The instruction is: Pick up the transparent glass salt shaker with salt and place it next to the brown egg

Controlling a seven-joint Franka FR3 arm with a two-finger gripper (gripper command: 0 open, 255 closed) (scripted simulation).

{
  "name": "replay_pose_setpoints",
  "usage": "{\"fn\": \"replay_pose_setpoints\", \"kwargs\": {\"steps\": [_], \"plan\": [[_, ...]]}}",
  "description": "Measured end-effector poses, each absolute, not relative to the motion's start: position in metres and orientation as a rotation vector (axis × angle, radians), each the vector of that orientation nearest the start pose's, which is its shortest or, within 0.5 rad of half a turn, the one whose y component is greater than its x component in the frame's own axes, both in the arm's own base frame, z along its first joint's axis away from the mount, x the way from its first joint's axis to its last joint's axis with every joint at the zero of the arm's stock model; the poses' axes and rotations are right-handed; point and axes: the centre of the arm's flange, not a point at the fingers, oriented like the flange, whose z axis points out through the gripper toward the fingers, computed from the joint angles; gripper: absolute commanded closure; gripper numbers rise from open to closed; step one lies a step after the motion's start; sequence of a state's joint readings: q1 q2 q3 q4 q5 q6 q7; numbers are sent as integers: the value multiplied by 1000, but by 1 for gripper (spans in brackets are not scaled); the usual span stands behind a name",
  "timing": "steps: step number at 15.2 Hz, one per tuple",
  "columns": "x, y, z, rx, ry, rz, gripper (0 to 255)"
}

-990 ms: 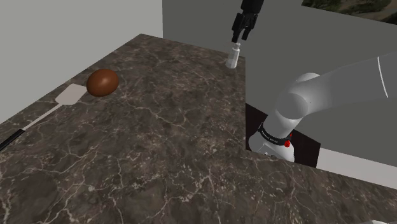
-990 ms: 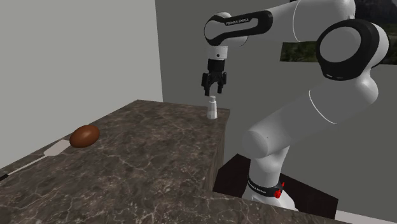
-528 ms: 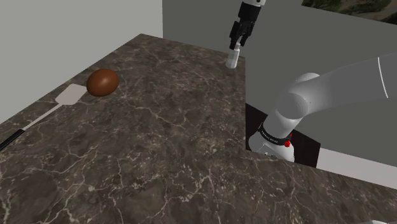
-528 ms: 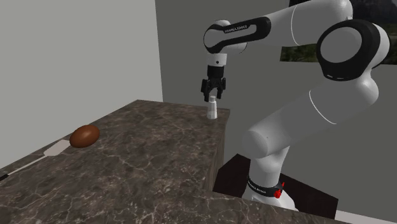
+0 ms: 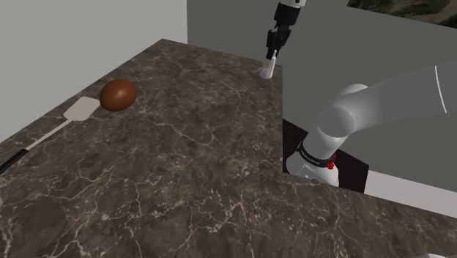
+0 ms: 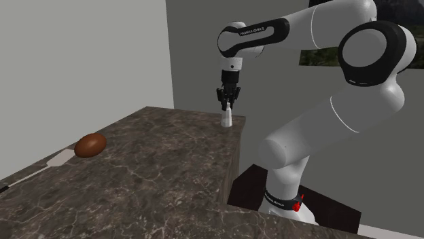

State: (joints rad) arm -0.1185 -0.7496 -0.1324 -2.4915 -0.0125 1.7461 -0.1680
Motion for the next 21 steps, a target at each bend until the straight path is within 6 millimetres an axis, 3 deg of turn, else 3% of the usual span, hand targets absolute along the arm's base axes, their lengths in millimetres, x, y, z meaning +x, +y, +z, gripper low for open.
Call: {"fn": "replay_pose_setpoints", "kwargs": {"steps": [8, 21], "plan": [[315, -88, 530, -3064, 70, -22, 255], [315, -87, 595, -3064, 70, -22, 255]]}}
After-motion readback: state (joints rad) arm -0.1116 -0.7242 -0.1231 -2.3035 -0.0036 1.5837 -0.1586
